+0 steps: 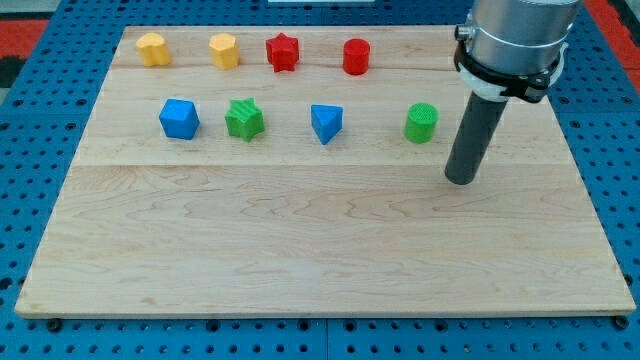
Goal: Push the blue triangle slightly left
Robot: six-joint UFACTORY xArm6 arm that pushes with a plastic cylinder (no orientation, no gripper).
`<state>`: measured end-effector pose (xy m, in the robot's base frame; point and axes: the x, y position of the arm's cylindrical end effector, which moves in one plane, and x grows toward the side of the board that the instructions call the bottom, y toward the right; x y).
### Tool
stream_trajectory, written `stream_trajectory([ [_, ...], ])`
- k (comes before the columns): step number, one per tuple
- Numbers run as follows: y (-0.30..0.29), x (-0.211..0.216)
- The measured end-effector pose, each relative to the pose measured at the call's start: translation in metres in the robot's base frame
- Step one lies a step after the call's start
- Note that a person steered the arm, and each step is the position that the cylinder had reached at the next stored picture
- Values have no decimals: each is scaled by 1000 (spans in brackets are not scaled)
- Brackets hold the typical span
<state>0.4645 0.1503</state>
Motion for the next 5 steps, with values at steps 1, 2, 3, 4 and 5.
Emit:
stream_trajectory([
  [1,-11,-4],
  [2,-47,-21],
  [3,-95,-42],
  [4,-163,-53],
  [5,-222,-53],
])
